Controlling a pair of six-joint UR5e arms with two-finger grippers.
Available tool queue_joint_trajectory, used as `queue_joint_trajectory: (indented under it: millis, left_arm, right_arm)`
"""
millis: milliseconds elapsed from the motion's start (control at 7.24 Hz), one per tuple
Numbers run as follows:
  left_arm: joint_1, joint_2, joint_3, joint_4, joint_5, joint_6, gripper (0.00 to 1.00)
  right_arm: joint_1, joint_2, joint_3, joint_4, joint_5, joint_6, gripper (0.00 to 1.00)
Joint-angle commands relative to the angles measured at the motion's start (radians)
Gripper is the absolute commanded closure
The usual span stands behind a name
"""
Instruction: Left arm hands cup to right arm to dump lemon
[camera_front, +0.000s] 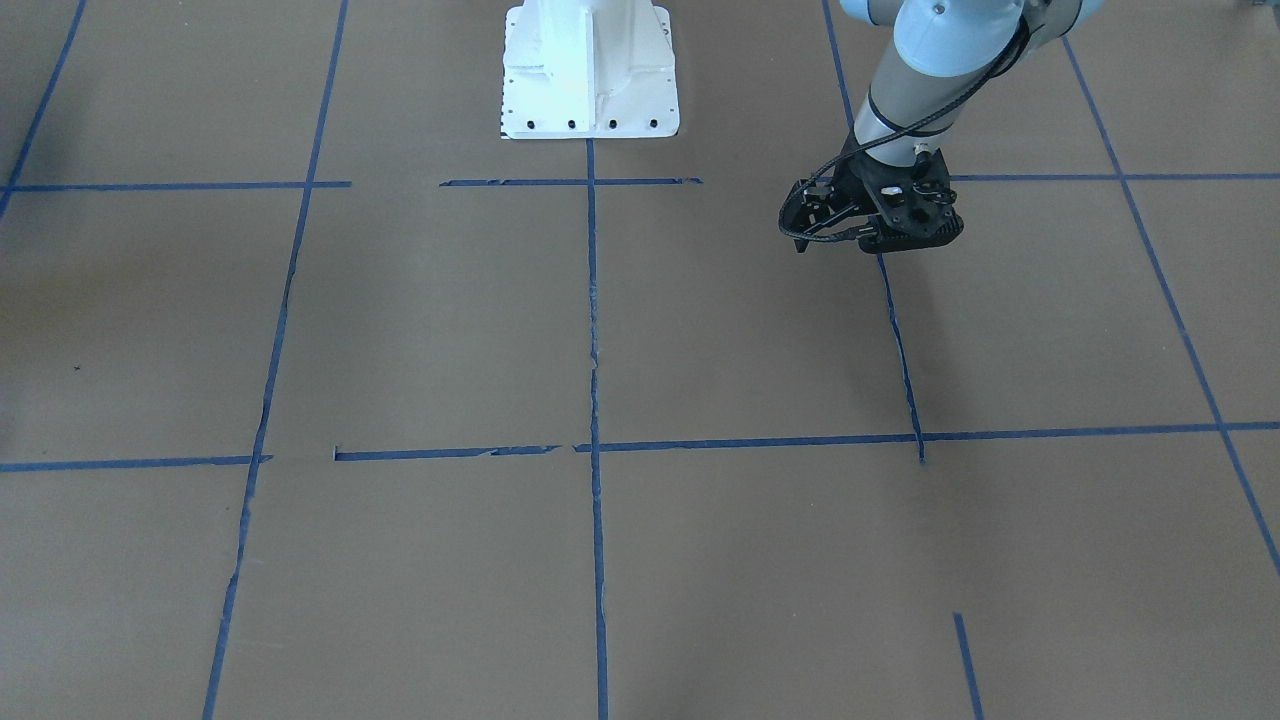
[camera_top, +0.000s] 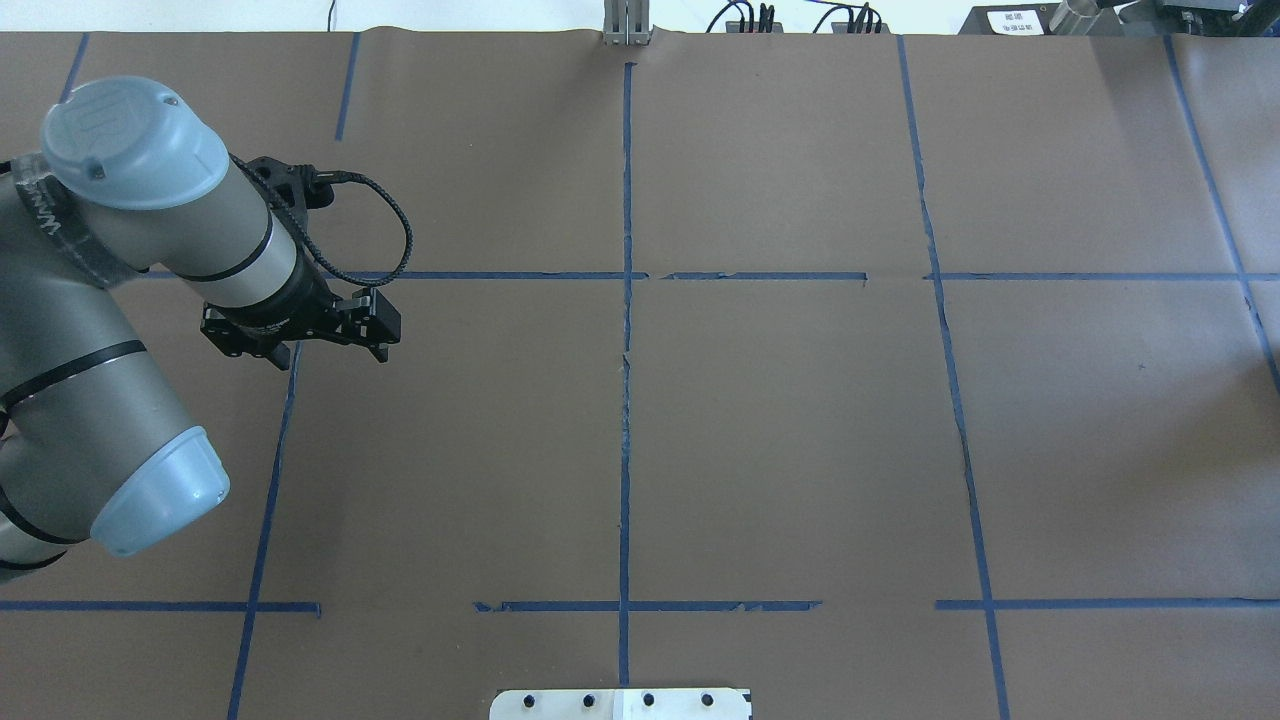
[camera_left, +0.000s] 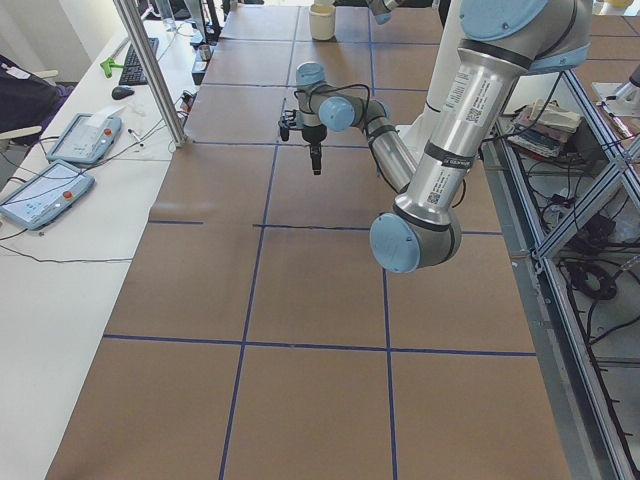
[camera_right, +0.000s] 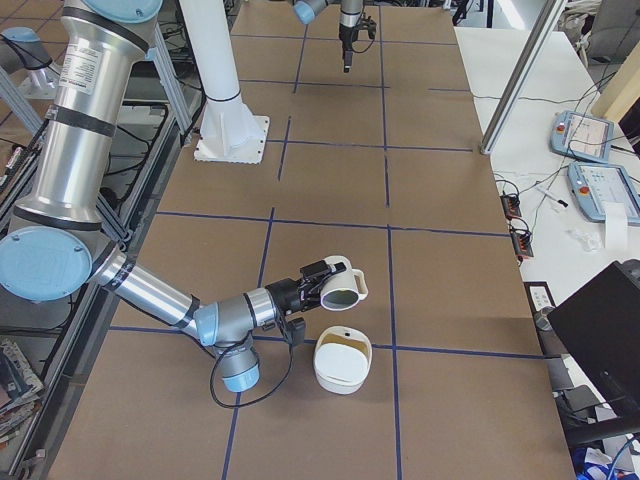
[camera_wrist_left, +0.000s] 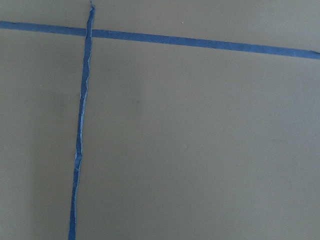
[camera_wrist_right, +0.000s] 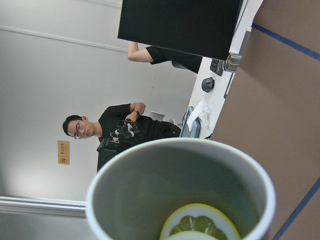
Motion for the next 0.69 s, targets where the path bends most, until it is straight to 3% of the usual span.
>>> queue_joint_trajectory:
  millis: [0,552]
  left_arm:
    - [0.001,0.001,0.002,0.000,0.001,0.004,0.00]
    - [0.002,-0.001,0.006,0.000,0.000,0.007,0.00]
  right_arm:
    - [0.001,0.017,-0.014,0.050,-0.056,0.154,0.89]
    - [0.001,0.063,-0.050,0.139,-0.214,0.398,0.88]
